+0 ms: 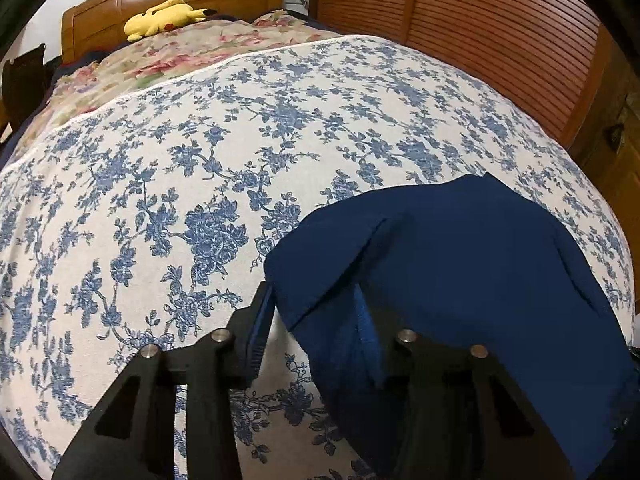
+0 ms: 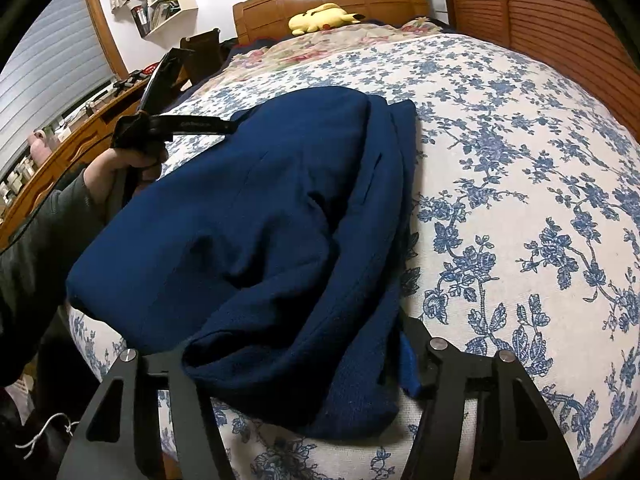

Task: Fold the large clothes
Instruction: 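Close both tools on the folded navy jacket bundle, then lift the folded jacket with both tools and carry it toward the bed corner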

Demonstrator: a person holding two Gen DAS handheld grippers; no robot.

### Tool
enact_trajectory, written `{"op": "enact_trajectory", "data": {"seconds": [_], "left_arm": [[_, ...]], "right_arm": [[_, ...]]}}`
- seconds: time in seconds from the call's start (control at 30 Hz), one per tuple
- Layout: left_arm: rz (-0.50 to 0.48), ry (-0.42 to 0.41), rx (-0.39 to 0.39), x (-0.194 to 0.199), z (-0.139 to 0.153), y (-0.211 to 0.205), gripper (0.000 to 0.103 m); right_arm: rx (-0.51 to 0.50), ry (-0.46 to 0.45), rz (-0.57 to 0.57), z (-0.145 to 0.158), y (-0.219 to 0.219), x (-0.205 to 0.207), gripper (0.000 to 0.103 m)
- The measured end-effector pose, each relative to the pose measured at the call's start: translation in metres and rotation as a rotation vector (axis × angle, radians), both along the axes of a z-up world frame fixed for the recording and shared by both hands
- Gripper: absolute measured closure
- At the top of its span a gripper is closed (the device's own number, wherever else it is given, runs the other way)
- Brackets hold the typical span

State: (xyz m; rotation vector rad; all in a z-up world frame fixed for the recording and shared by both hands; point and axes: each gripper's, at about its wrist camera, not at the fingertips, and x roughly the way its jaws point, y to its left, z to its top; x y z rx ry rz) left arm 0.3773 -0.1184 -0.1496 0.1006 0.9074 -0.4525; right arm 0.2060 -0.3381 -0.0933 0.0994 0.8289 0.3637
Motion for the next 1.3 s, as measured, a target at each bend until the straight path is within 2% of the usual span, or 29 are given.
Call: {"op": "enact_trajectory", "data": {"seconds": [0.1,0.17,0.23,0.33,0.5,0.77,1.0,1.3], "left_arm": [[0.003,-0.013,0.010,-0.001,0.005,-0.001,0.084],[0.001,-0.039,0.025,-0.006,0.011,-0.002,0.088],[0.003,-0.081,0.042,-0.013,0.021,-0.004,0.089],[0.016,-0.129,0.025,-0.023,0.040,-0.003,0.090],[0.016,-0.198,0.023,-0.041,0.071,-0.007,0.091],[0.009,-0.291,0.041,-0.066,0.105,-0.022,0.091],[-0.021,-0.336,0.056,-0.083,0.121,-0.045,0.091],[-0.061,-0.390,0.064,-0.095,0.150,-0.095,0.092]], "right_arm": [[0.016,0.004,0.010,0.000,-0.001,0.000,0.047],[0.026,0.004,0.017,0.001,-0.001,-0.002,0.051],[0.021,-0.009,0.021,0.003,0.000,-0.005,0.059],[-0.002,-0.037,0.018,0.007,0.003,-0.010,0.067],[0.016,-0.078,0.007,0.018,-0.001,-0.019,0.075],[0.042,-0.141,0.016,0.030,-0.006,-0.038,0.078],[0.060,-0.178,-0.030,0.033,-0.030,-0.050,0.078],[-0.015,-0.256,-0.100,0.064,-0.069,-0.070,0.080]]}}
